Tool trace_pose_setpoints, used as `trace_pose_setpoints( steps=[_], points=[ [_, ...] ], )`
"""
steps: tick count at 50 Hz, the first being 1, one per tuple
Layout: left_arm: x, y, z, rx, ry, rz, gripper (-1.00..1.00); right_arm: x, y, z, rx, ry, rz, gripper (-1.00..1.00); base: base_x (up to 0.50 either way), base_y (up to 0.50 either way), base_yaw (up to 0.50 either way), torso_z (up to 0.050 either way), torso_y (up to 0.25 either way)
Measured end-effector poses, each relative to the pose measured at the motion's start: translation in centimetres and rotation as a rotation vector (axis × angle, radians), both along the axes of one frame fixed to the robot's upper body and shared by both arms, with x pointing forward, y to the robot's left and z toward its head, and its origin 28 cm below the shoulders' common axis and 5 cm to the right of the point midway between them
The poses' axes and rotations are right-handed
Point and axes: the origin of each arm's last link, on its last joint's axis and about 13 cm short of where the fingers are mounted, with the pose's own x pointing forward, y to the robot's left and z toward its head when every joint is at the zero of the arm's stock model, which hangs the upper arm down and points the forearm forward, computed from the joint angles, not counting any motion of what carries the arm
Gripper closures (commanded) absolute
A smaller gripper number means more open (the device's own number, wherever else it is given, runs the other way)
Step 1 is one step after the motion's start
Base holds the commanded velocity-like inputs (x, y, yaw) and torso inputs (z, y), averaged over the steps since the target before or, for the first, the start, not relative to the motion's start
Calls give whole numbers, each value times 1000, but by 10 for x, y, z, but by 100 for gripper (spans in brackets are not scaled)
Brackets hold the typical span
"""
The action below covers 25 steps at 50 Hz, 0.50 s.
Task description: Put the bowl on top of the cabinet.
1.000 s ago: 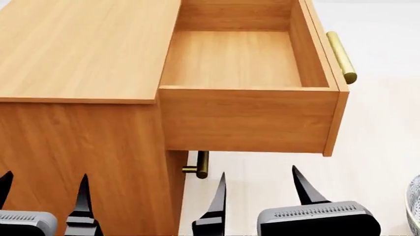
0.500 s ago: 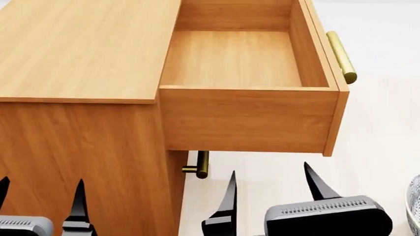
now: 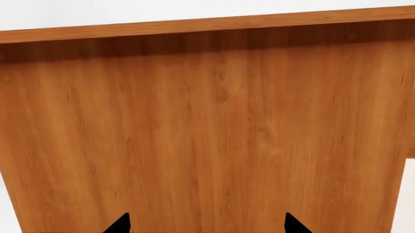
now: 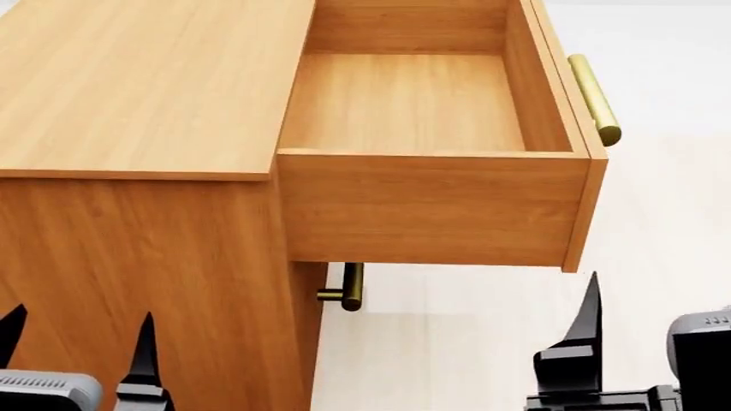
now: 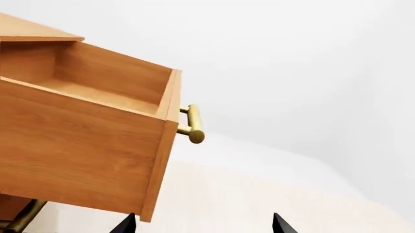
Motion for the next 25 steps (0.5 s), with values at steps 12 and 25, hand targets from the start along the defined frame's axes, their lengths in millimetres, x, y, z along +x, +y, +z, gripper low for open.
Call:
trace_pose_setpoints(
  steps=[12,25],
  points=[
    [0,1,-2,4,3,0,-100,-13,-28,14,-8,-4,-97,-100,0,0,0,0,0],
    [-1,2,-4,-1,15,4,-100,-7,-53,26,-3,34,-174,-100,0,0,0,0,0]
  ],
)
